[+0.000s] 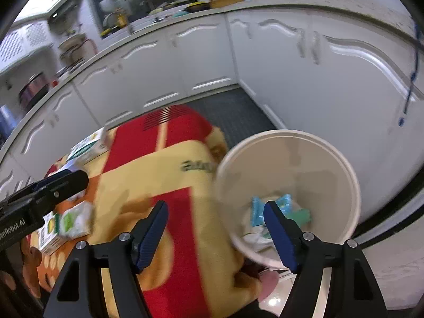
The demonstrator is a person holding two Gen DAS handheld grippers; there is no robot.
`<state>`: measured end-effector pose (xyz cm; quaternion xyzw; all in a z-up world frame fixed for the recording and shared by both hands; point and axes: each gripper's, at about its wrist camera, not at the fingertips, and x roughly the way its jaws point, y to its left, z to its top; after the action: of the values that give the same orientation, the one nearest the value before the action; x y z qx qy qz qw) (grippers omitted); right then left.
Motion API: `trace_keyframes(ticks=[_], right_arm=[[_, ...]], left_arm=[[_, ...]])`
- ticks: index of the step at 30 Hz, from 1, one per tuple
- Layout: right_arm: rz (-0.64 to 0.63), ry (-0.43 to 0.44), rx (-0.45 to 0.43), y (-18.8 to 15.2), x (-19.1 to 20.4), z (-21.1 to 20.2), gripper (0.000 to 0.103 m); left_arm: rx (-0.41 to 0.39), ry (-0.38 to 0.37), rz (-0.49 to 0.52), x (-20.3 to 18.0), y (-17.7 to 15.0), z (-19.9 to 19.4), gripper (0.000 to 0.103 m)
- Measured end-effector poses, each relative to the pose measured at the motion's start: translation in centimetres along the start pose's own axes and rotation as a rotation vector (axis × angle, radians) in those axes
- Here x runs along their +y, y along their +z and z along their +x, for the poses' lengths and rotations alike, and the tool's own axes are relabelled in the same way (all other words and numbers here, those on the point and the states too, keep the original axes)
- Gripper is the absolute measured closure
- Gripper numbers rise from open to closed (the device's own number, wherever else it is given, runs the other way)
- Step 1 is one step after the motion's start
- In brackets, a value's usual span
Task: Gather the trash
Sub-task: 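Move both tools back over the table toward the remaining trash, then grasp the rainbow medicine box with the left tool while the right tool grasps the plastic bag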
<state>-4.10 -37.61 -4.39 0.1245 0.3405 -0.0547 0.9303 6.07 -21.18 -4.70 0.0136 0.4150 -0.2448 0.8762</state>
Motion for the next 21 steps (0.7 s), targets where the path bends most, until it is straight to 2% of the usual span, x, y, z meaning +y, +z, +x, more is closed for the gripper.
trace_keyframes(ticks=[14, 21], right_arm=[[-0.15, 0.133, 0.076, -1.6, 9.4, 2.0, 0.03], [-0.211, 0.178, 0.12, -2.5, 13.6, 3.6, 0.029]], left_arm=[[0.001, 0.109, -0.142, 11.1, -4.0, -5.8, 0.044], [0.02, 0.122, -0.214, 15.7, -6.0, -7.8, 0.044]])
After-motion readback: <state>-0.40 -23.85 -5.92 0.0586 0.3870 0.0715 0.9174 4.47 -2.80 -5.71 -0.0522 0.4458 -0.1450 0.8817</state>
